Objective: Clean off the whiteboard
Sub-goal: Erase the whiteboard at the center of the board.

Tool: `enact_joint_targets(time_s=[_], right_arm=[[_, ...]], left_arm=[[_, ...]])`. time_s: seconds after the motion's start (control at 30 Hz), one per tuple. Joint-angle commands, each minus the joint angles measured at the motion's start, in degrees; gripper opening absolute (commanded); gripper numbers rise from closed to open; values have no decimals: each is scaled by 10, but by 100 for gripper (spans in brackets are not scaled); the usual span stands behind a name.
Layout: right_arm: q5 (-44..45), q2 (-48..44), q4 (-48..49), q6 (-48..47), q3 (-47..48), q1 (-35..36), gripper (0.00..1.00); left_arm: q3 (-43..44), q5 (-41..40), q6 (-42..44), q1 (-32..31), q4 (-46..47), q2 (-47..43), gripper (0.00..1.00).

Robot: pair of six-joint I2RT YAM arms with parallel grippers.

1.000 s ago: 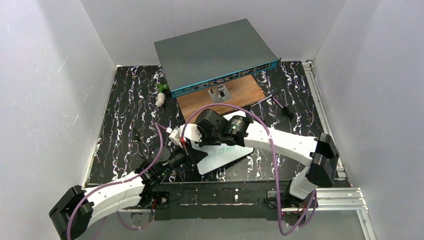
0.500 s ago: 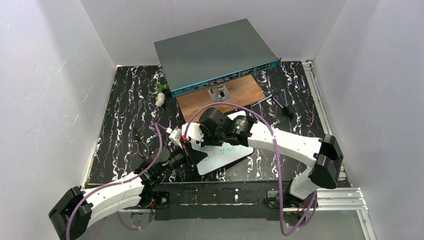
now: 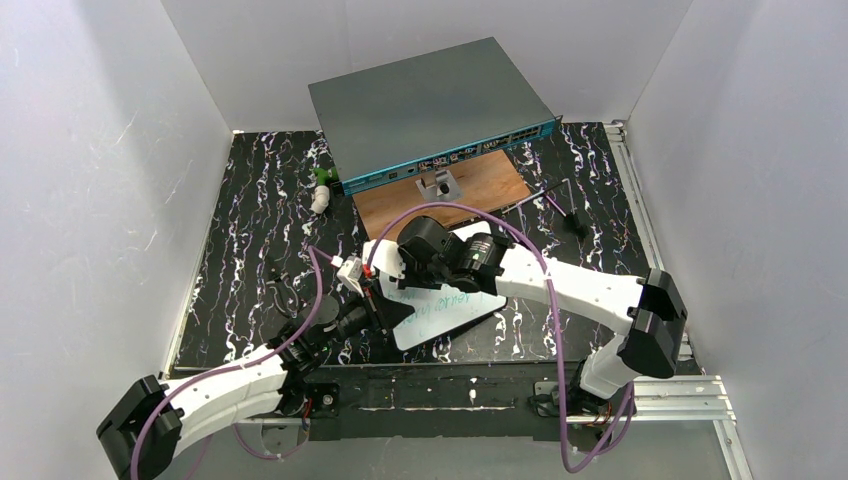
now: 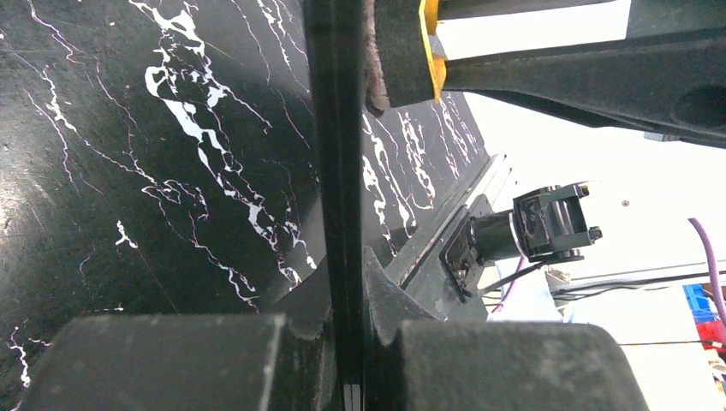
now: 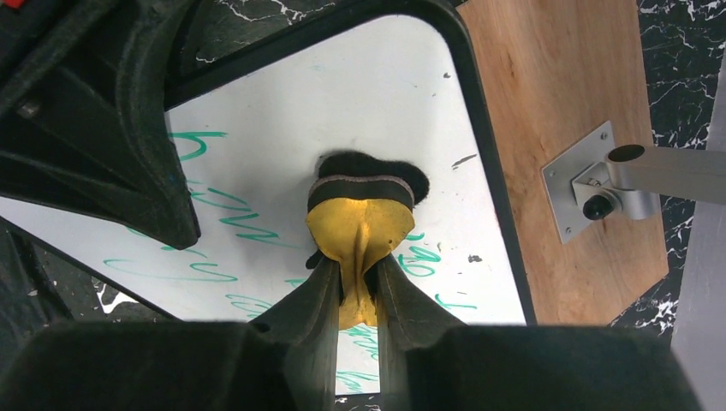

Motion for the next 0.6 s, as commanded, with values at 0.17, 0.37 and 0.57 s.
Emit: enact_joint_targets(time_s=[0.17,0.37,0.57], right_arm=[[-90,-34,-8,-7,-14,0,1],[-102,-35,3,4,-4,3,1],[-45,-29,24,11,-3,-4,1]], left_arm=[[-2,16,26,-6,-27,-15,0],[-8,15,15,-6,-22,-20,0],[-17,12,14,-6,-32,-40,0]])
